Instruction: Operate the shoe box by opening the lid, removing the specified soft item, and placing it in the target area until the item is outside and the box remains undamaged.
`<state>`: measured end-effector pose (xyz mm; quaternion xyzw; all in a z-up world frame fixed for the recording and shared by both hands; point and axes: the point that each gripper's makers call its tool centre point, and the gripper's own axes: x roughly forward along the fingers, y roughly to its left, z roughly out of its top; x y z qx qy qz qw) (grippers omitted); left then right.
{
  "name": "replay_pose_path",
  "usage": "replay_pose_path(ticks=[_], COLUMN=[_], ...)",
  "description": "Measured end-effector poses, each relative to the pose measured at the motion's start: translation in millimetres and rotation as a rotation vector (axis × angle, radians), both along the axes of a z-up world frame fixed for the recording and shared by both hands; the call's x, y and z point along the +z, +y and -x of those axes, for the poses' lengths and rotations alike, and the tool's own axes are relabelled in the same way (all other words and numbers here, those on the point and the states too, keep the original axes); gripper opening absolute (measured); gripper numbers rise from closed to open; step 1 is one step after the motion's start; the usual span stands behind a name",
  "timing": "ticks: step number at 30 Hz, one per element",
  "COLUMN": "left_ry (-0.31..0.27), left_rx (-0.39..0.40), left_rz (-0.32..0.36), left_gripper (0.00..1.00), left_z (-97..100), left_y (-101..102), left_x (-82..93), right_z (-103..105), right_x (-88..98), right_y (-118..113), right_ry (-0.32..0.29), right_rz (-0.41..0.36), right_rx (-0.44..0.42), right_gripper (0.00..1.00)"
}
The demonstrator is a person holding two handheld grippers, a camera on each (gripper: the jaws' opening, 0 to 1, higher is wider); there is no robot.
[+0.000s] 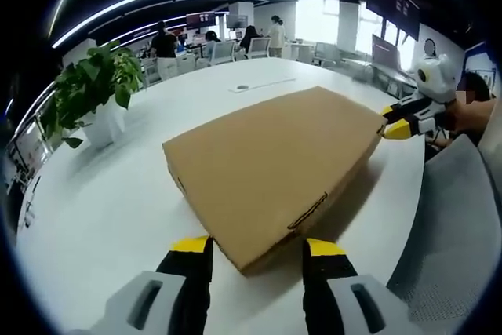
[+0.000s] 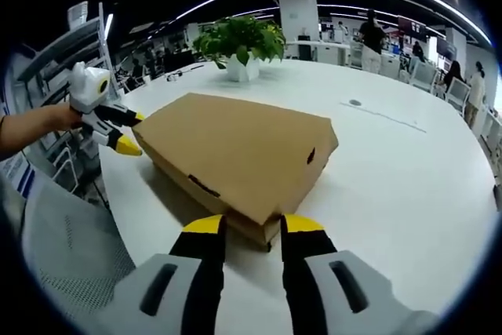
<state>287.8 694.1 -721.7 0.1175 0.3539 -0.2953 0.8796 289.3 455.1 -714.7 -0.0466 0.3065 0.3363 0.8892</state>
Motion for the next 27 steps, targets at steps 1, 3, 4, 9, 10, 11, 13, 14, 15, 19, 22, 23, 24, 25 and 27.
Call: replay_pose_path(ticks=[1,3,4,9,10,11,13,14,15,19,22,23,24,25,27], left_ry=[0.005,0.012,0.014,0.008,0.005,0.000,-0.006,-0.007,-0.008,-0.019,-0.023,-0.026,-0.027,-0.035,-0.046], left_rx=[-0.001,-0.003,-0.003,0.015,0.018,0.022,0.027,0.027,0.028,0.040,0.049,0.049,0.049,0.046,0.045], left_rz=[0.002,0.004,0.006,0.037,0.041,0.046,0.053,0.057,0.061,0.075,0.086,0.086,0.086,0.080,0.080], left_gripper=[0.50,0.53,0.54,0.56,0.56,0.56,0.57,0.58,0.59,0.59,0.58,0.58,0.58,0.57,0.56], left_z=[0.8,2.2,2.7,3.6,3.5,3.4,3.7,4.0,4.3,3.1,1.6,1.1,0.9,-0.1,-1.3], left_y=[-2,-3,-4,-4,-3,-4,-5,-5,-6,-6,-6,-5,-5,-4,-4], left_x=[-0.1,0.5,0.9,9.7,10.9,12.9,15.6,16.8,17.9,25.6,32.4,34.7,35.7,40.6,48.0], right_z=[0,1,1,1,1,1,2,2,2,2,1,1,0,0,-2], right_x=[0.3,1.6,2.1,9.8,11.3,13.5,18.0,19.6,21.2,29.8,37.1,39.1,42.2,45.0,52.9], right_y=[0,1,1,1,1,1,1,1,1,1,1,1,1,1,0], right_ry=[-0.002,-0.002,-0.002,-0.010,-0.013,-0.016,-0.019,-0.019,-0.019,-0.029,-0.039,-0.043,-0.047,-0.050,-0.066], right_rz=[0.000,-0.002,-0.004,-0.009,-0.009,-0.009,-0.012,-0.015,-0.017,-0.024,-0.035,-0.037,-0.041,-0.046,-0.056], right_rx=[0.002,0.006,0.007,0.010,0.011,0.014,0.016,0.017,0.018,0.024,0.024,0.024,0.024,0.022,0.020], right_gripper=[0.26,0.27,0.27,0.26,0.26,0.27,0.27,0.27,0.27,0.27,0.26,0.26,0.26,0.26,0.26])
